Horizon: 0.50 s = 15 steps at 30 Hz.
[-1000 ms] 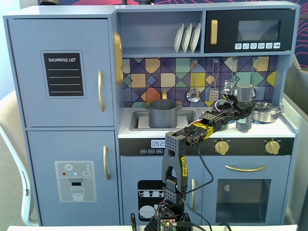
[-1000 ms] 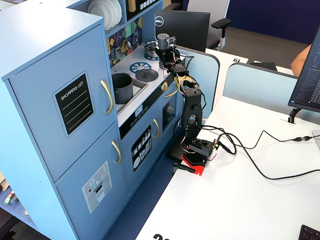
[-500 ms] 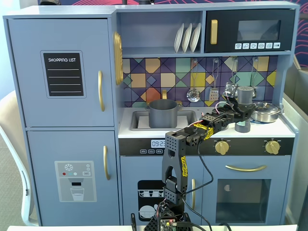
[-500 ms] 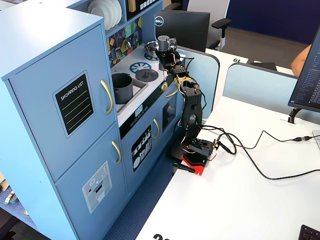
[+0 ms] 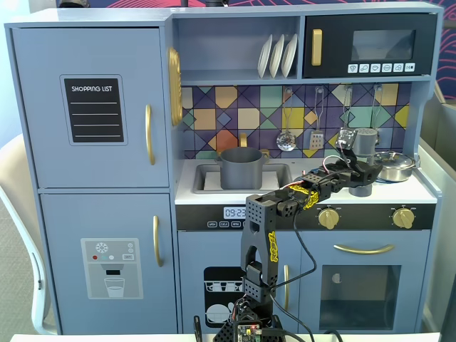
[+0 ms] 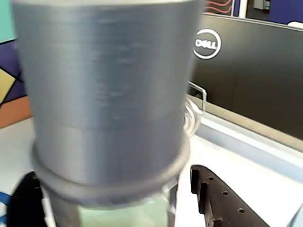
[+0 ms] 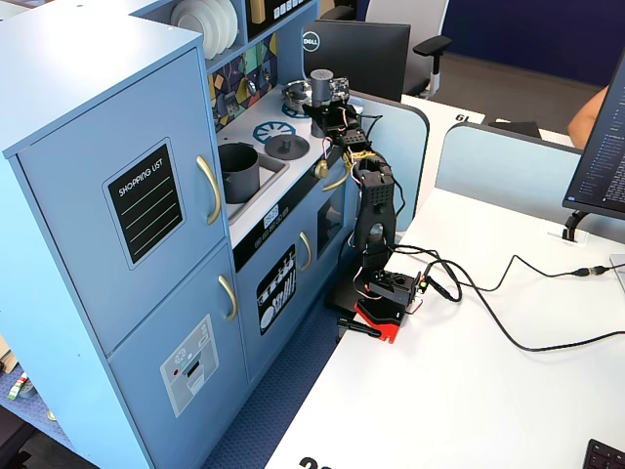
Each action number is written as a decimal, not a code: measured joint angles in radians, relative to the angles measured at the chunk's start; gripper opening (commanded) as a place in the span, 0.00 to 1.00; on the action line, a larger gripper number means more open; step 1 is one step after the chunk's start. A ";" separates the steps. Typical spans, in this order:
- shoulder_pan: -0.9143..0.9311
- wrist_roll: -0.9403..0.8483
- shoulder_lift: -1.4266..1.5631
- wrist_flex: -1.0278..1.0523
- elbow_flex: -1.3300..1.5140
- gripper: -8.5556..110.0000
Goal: Put salt in the gray recipient
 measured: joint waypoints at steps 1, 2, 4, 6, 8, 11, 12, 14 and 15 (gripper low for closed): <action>0.002 0.000 0.000 -0.002 0.006 0.51; 0.002 0.000 -0.002 -0.002 0.012 0.51; -0.003 0.003 0.011 -0.002 0.026 0.51; -0.006 0.003 0.040 0.005 0.048 0.50; -0.006 0.003 0.094 0.020 0.083 0.49; -0.006 0.003 0.209 0.051 0.167 0.47; -0.006 0.003 0.256 0.067 0.202 0.48; -0.006 0.006 0.362 0.123 0.270 0.45; -0.006 0.008 0.417 0.149 0.301 0.45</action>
